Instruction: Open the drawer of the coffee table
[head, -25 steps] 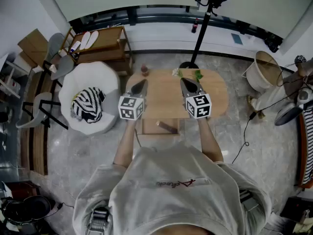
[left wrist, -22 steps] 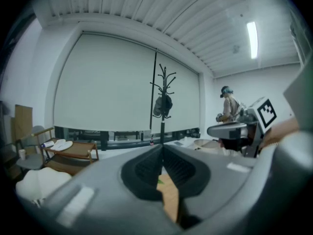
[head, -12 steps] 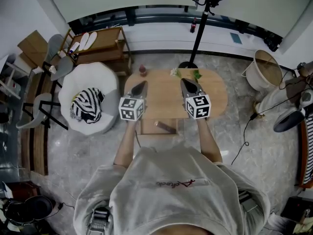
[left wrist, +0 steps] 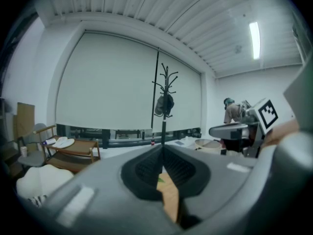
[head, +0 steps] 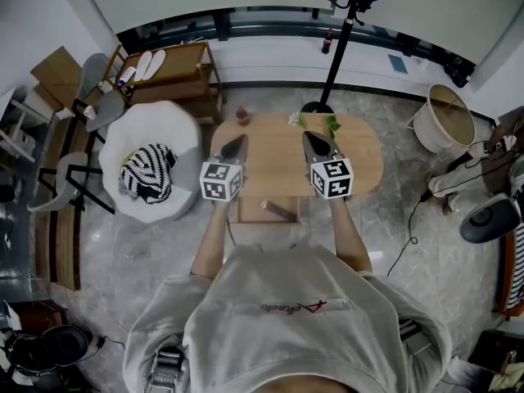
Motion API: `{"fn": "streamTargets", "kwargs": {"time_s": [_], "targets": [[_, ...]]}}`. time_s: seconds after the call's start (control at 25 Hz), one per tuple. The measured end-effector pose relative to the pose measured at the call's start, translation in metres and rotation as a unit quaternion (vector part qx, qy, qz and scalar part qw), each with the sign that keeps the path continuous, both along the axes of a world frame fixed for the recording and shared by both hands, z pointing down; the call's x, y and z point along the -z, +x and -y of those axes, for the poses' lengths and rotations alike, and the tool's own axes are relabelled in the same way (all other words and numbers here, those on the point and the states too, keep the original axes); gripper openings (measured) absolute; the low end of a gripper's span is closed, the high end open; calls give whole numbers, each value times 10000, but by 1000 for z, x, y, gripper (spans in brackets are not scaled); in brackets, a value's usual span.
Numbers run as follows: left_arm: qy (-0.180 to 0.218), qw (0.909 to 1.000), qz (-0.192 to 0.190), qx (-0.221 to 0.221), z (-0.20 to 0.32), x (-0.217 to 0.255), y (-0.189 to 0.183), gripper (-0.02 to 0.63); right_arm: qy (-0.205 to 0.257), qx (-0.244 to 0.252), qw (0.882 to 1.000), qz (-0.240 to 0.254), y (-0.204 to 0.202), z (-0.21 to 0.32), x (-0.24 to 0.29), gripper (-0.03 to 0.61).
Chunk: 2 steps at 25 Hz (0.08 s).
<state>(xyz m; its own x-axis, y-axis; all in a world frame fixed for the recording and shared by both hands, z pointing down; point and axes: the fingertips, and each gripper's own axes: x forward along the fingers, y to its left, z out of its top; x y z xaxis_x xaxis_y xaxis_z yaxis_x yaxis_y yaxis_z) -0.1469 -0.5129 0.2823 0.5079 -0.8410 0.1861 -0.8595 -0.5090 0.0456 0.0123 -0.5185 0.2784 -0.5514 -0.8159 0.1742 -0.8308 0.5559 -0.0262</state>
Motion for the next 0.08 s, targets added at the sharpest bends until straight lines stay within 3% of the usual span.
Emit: {"fn": "streamTargets", "kwargs": {"time_s": [0.08], "targets": [[-4, 10000, 7, 0, -1, -2, -3, 2, 1, 7, 10000, 4, -4, 0, -2, 3]]}}
